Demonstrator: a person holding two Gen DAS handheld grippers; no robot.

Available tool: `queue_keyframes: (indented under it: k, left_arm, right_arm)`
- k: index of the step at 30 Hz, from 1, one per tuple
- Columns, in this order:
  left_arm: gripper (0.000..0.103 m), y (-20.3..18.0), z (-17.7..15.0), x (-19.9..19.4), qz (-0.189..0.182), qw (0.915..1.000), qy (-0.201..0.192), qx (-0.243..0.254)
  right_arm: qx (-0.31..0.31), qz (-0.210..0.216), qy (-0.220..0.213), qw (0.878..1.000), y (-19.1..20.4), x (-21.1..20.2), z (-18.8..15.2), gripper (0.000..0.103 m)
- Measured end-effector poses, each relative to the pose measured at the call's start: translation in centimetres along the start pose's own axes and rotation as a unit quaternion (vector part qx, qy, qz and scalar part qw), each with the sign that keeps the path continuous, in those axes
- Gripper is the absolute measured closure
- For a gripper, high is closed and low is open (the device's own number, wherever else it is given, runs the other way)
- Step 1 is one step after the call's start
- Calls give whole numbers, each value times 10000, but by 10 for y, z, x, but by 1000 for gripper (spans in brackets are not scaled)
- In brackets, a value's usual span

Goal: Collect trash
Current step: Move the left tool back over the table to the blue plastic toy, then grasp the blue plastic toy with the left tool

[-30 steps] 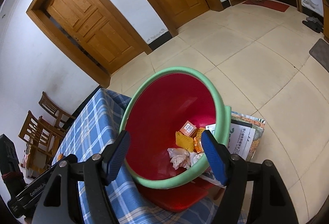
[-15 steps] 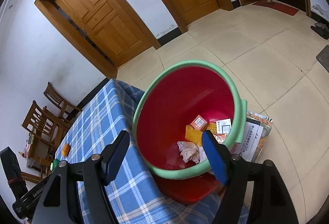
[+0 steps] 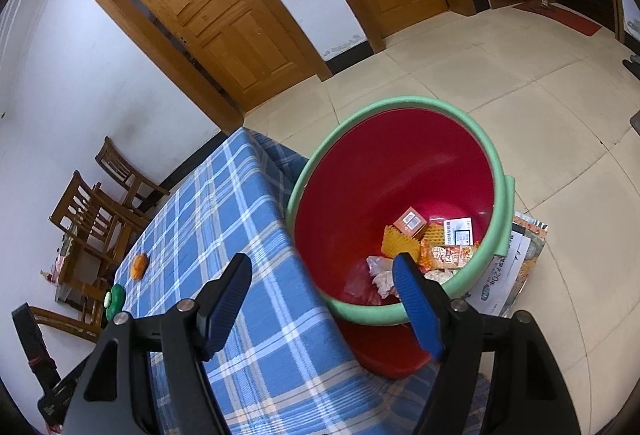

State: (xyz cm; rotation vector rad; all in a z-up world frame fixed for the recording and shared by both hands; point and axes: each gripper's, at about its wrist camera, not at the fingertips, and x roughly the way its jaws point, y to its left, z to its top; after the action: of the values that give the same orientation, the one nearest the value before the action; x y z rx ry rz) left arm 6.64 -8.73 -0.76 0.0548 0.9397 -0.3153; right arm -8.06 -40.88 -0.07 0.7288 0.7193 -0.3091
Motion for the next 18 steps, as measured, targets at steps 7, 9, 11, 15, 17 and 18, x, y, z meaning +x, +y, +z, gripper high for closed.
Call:
queue_keyframes:
  k: [7,9,11,15,17,18]
  left_arm:
    - [44,31,-16,2,249,9994,92,-219]
    - [44,37,-20,3,278,9992,118,-257]
    - [44,42,-24,4,324,9989,148,-294]
    - [49,51,-31,9,336,9984,242,-391]
    - [55,53,-33,11,314,9982,292,-416]
    - [58,55,-35,12,292,9981,325,-438]
  right_arm:
    - [-88,35,32,10000,7,0,-1,28]
    - [-117,42,41,9999,10,0,-3,28]
    - [-138,50,51,9999,12,0,-4,28]
    - [-185,59,71,9998,16,0,-5,28]
    - [-203,60,79,9997,18,1,-6,28]
    - [-214,63,87,9997,19,1,-6,28]
